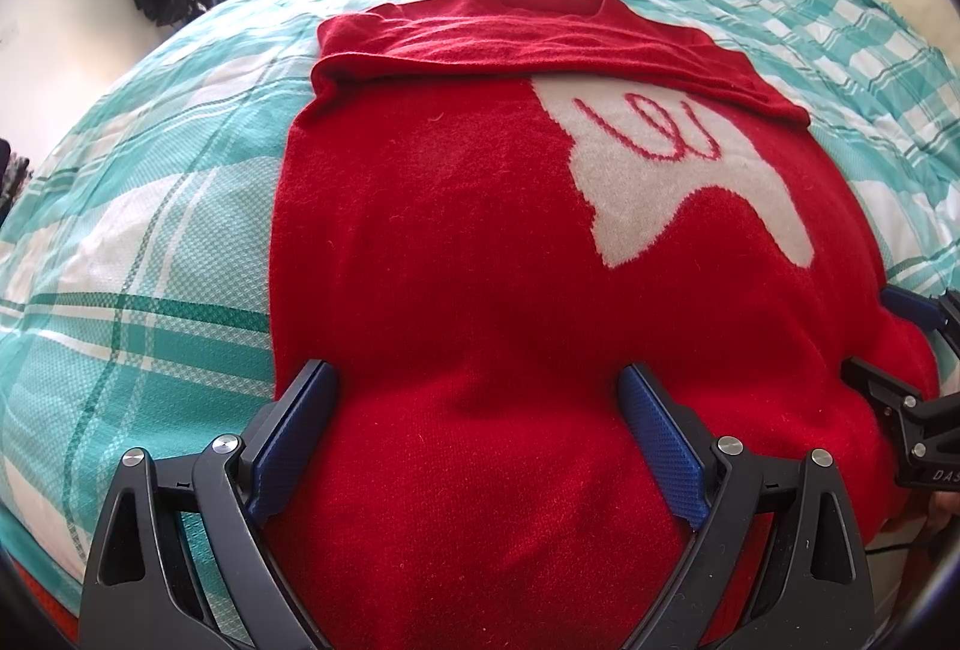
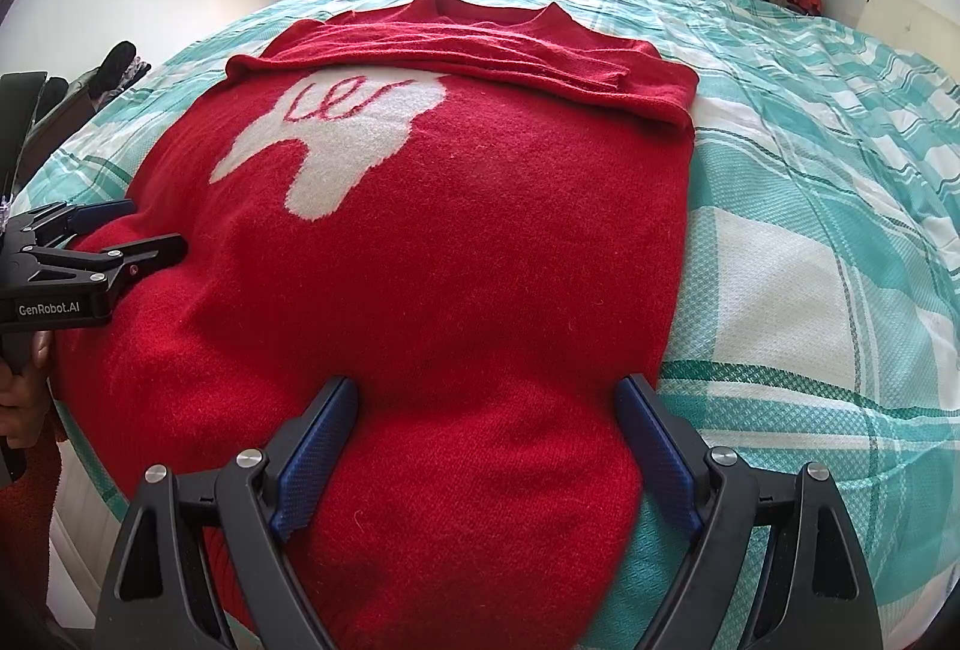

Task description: Fold small clothes

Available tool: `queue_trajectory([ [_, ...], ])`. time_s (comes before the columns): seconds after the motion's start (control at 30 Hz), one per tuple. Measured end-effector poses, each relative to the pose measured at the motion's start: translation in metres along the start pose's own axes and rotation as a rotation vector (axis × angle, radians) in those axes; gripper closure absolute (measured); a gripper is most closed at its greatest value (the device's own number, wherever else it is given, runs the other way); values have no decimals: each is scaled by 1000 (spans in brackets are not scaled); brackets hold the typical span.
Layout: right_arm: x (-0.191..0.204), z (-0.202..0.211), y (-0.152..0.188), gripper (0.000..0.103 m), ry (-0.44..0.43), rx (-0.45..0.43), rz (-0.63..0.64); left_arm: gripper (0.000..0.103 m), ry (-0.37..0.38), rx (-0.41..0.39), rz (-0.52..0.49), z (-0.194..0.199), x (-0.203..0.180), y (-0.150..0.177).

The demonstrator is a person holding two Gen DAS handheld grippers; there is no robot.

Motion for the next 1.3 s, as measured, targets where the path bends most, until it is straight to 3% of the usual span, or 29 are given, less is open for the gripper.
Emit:
queue_trajectory([
  [0.2,0,0,0,17,0,0,0,8,-1,2,-1,0,0,0],
  [0.33,-3,1,-3,15,-32,13,-23,8,33,64,-2,6,3,-12],
  [0.4,-10,10,-12,18,-84,45,-56,11,55,101,2,22,11,-20],
  [0.5,-37,47,-24,21,-120,17,-165,11,105,64,40,63,32,-20],
  [0.57,-58,69,-22,21,-171,18,-251,11,133,80,93,78,48,-10],
  [0.67,-77,78,0,21,-343,109,-452,12,212,159,191,78,60,15],
  [0.73,-74,72,21,24,-428,177,-525,13,228,204,196,70,55,31],
  [0.83,-50,54,41,27,-452,290,-443,13,252,266,130,59,38,43],
  [0.93,-17,32,49,29,-536,377,-353,13,278,292,89,54,26,47],
  [1.0,-4,23,48,30,-535,383,-290,24,267,296,89,54,27,47],
  [1.03,-3,22,47,35,-540,383,-286,30,263,299,100,55,28,47],
  [1.07,-6,25,46,62,-555,377,-311,48,272,304,120,56,33,48],
  [1.1,-11,28,44,79,-575,365,-349,75,298,315,150,57,37,49],
  [1.13,-17,33,45,91,-585,346,-385,91,331,335,184,57,39,51],
  [1.17,-23,36,46,93,-589,330,-411,96,355,348,207,58,41,52],
  [1.23,-26,42,43,94,-616,313,-447,97,395,347,211,66,40,48],
  [1.3,-25,52,35,94,-674,286,-473,97,481,334,250,79,39,39],
])
Point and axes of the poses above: each gripper's, at about its wrist camera, not at the fingertips, and z roughly against the way its jaws point, x to its left, y to its underside, the point moved 4 cm from there along -z, roughly the way its jaws point, and after that the axes turned 8 degrees about -x, right-handed, at the moved point
